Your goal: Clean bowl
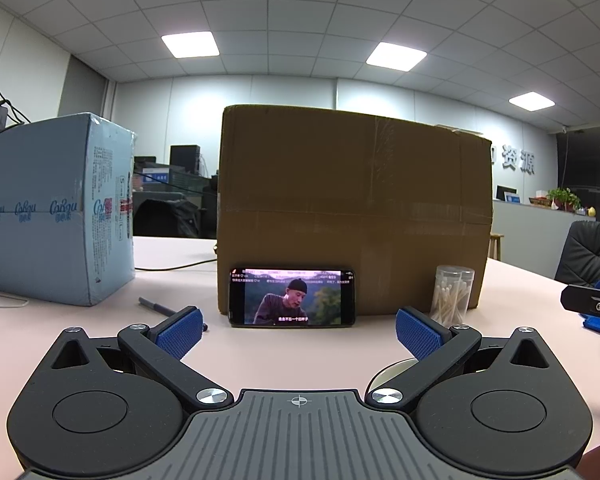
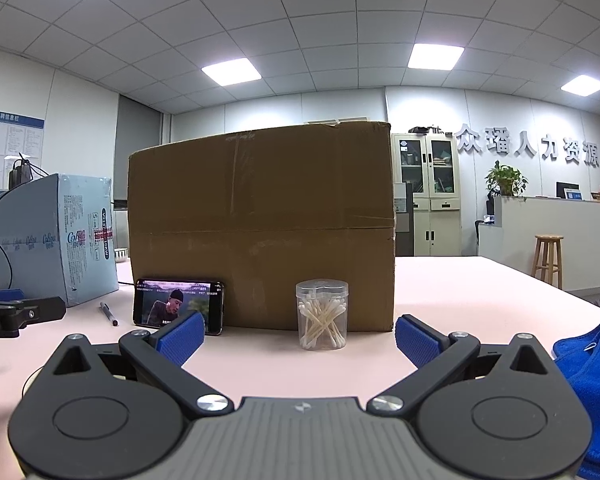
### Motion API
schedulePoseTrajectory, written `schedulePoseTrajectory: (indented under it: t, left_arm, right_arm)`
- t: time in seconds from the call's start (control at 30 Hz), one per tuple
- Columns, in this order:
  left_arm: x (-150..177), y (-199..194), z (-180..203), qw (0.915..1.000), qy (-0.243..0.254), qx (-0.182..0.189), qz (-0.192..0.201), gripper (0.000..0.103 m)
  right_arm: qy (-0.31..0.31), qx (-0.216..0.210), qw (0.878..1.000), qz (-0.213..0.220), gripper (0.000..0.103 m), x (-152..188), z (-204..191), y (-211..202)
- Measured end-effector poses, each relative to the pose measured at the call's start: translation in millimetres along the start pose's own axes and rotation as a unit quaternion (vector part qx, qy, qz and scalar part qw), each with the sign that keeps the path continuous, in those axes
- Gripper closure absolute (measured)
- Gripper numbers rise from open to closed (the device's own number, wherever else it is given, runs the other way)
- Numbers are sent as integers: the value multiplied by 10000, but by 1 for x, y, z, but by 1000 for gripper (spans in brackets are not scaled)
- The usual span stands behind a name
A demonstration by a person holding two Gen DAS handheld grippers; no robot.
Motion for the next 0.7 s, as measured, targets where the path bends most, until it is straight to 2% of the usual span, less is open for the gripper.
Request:
schedulePoseTrajectory:
  t: [0.33,0.7]
  left_arm:
    - [1,-3,3,9999,112,62,96,0]
    - [-1,-5,0,9997,46,11,220,0]
  right_arm:
    - [108,206,9997,-95,0,1,3,2]
    - [41,203,9996,-185,0,2,1,5]
Point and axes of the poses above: each gripper's, at about its wrist camera, not at the fingertips, and y roughly the way its jaws point, z to its right, x to its underside, the point moved 1 cm from there along y, roughly the way its jaws point, and after that the axes turned 15 degrees about -y, right-handed, at the moved point
